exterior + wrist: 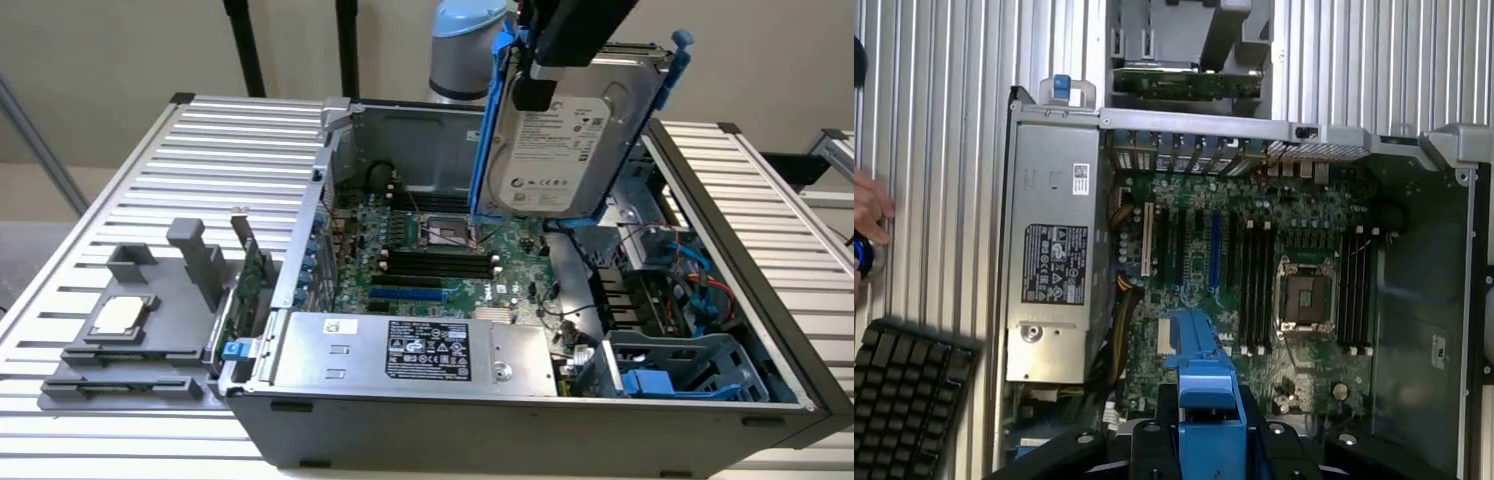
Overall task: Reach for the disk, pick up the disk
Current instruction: 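Pick up the disk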
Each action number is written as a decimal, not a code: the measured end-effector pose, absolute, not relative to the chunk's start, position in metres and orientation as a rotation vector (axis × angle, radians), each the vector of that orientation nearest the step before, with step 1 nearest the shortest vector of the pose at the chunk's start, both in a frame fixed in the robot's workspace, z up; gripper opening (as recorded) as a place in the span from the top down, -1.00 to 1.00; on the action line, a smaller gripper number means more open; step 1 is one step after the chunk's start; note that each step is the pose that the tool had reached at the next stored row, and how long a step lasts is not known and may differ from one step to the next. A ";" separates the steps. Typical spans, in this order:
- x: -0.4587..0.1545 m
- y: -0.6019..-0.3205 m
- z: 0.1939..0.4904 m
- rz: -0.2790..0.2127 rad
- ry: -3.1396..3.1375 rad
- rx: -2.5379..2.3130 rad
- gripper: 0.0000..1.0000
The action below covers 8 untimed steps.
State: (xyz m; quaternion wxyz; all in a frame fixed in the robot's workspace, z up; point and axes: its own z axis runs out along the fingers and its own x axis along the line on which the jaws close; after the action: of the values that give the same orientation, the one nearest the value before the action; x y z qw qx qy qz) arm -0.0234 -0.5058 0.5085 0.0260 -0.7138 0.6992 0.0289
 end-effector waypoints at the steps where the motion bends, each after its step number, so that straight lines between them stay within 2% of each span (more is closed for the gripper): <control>1: -0.019 -0.508 0.508 0.089 2.161 -2.206 0.35; 8: 0.011 -0.521 0.508 0.089 2.161 -2.206 0.35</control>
State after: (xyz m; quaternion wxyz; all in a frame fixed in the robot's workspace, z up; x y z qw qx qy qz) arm 0.0109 -0.5213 0.5085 0.0260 -0.7139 0.6992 0.0289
